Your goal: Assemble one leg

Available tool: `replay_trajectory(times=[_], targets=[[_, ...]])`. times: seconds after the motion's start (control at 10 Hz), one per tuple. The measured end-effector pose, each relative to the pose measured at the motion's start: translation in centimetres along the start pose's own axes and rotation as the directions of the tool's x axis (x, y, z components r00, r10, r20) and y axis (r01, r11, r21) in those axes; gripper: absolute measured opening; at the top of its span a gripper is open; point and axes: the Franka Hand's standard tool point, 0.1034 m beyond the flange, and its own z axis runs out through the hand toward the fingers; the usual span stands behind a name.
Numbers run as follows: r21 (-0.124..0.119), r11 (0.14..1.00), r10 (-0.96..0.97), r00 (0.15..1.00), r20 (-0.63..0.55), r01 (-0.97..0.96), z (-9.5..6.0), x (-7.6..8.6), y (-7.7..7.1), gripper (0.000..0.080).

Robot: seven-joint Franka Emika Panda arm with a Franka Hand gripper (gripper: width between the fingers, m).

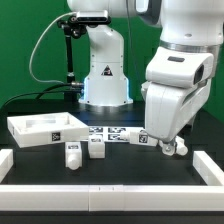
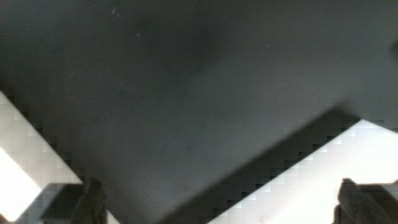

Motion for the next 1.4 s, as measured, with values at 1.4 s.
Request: replay_trajectory(times=[1.4], targets=[[-0.053, 0.995, 0.082, 0.997, -0.015, -0.082, -4.3, -8.2, 0.7, 0.0650]])
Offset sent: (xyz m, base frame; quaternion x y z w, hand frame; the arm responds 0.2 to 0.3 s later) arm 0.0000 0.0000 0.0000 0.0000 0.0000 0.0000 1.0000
